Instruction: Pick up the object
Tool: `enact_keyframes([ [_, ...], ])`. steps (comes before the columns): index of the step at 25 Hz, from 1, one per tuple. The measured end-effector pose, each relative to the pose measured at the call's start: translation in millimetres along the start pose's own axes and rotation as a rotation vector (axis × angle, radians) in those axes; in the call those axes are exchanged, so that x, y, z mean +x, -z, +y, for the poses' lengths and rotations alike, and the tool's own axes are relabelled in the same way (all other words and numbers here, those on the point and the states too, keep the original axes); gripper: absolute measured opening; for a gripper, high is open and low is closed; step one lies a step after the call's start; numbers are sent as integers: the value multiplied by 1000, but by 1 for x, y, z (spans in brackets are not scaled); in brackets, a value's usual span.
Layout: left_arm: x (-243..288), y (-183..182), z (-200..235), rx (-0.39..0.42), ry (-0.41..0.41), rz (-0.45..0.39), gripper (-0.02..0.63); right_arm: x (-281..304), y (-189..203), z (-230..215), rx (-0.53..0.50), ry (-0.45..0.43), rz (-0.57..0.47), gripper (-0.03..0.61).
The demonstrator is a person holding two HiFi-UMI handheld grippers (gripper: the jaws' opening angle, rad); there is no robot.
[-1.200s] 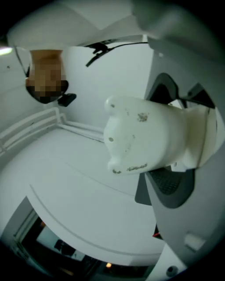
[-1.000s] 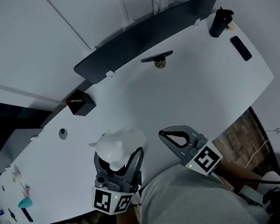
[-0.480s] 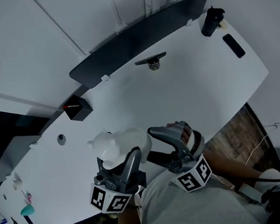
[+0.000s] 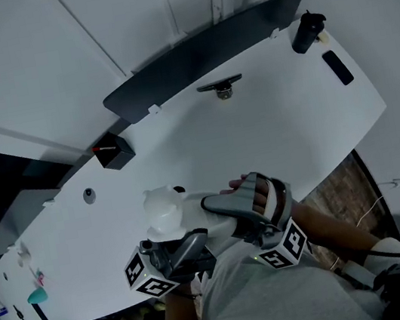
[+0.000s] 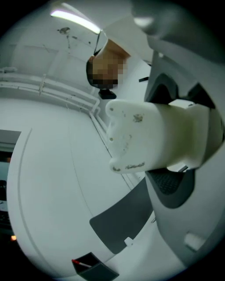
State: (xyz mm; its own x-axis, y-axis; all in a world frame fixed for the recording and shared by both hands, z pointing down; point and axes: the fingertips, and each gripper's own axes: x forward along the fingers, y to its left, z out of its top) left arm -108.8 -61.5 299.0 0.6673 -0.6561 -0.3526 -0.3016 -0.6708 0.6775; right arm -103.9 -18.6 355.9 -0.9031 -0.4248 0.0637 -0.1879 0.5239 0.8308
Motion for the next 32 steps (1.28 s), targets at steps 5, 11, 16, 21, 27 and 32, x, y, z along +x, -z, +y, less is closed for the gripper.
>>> enact_keyframes([
  [5,-1,-2,-2,26,11,4,433,1,-1,1,2,-29,7,371],
  [11,-4,-6,-4,57,2,-21,437,-1,0,-4,43,-14,11,367],
  [16,-24,-17,13,56,-79,-50,466,-8,21,-24,122,62,81,348],
  [21,-49,-20,45,-32,-277,-21,466,-7,53,-10,-263,43,245,347],
  [27,-20,-8,44,-164,-372,41,473,4,64,-3,-536,26,342,347],
  [32,-10,19,51,-189,-379,134,473,12,54,5,-635,6,297,347],
])
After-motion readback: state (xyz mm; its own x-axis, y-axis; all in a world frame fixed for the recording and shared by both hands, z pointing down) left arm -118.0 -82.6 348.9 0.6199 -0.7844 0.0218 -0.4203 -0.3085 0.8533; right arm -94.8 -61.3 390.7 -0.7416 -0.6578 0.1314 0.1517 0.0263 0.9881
